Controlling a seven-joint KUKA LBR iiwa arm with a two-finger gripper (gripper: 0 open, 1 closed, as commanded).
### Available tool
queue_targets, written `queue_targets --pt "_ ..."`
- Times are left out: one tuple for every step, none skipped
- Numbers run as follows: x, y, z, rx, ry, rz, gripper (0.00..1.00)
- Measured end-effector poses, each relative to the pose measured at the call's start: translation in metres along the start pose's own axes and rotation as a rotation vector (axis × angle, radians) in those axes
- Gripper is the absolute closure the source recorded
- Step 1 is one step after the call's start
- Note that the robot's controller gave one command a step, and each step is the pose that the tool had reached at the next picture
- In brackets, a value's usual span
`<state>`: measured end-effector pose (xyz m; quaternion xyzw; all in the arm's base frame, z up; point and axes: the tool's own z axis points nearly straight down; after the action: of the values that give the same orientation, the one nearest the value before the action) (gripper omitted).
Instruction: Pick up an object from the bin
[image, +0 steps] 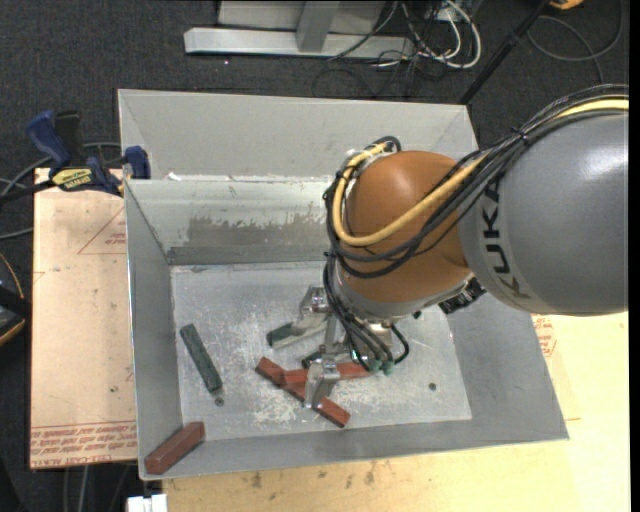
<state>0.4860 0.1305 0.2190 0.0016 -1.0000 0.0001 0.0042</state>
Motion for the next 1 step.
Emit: queue_targets --pt "-0.0018 -0.0007 -0.0036 -0.001 -0.008 0.003 0.0"
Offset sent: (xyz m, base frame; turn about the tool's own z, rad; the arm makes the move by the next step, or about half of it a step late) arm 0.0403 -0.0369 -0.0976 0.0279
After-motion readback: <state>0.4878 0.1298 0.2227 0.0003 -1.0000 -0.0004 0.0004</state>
